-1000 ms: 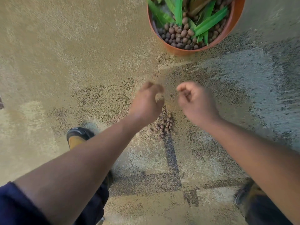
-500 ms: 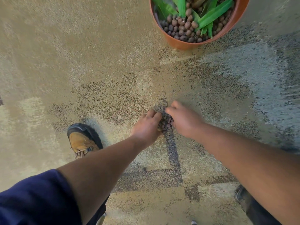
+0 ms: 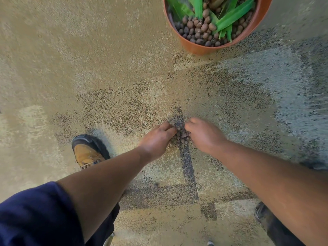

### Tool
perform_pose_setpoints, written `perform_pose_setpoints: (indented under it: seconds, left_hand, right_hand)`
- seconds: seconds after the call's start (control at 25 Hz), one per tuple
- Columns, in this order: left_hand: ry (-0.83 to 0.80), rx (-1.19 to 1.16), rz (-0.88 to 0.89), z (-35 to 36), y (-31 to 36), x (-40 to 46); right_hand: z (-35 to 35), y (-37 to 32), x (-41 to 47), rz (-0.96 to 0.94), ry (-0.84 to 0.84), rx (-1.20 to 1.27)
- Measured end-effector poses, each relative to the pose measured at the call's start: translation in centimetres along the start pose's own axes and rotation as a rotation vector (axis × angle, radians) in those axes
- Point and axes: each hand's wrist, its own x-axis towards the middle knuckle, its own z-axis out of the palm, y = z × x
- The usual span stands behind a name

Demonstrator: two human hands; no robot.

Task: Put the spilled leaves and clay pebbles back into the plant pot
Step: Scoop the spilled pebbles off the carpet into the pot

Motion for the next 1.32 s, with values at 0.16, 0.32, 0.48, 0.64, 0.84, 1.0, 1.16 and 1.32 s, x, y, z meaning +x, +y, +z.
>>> perform_pose_setpoints:
  seconds: [0.16, 0.32, 0.48, 0.64, 0.84, 1.0, 1.16, 1.32]
  left_hand:
    - [0.01, -0.015, 0.014, 0.2, 0.1, 0.3]
    - [-0.032, 0.006, 0.057, -0.4, 0.3, 0.5]
    - [-0.045, 0.096, 0.107, -0.6, 0.8, 0.5]
    - [-0.014, 0.088, 0.092, -0.5, 0.9, 0.8]
    - [0.06, -0.032, -0.035, -0.4, 1.1, 1.1]
    - [0.208, -0.357, -0.289, -2.4, 2.1, 2.0]
    - [0.426, -0.766, -0.263, -8.9, 5.7, 3.3]
    - [0.741, -0.948, 0.023, -15.9, 8.6, 5.3]
  right_hand:
    - [-0.3, 0.2, -0.5, 0.055, 0.02, 0.088]
    - [0.3, 1.2, -1.2, 0.142, 0.029, 0.17]
    - [0.8, 1.8, -1.5, 0.245, 0.116, 0.33]
    - [0.1, 1.1, -1.0, 0.315, 0.146, 0.484]
    - [-1.8, 0.6, -0.3, 0.442, 0.292, 0.751]
    - [-3.9, 0.3, -0.5, 0.433, 0.361, 0.888]
    - [-8.6, 0.1, -0.9, 0.294, 0.584, 0.945]
    - [-14.4, -0.1, -0.6, 0.093, 0.877, 0.9]
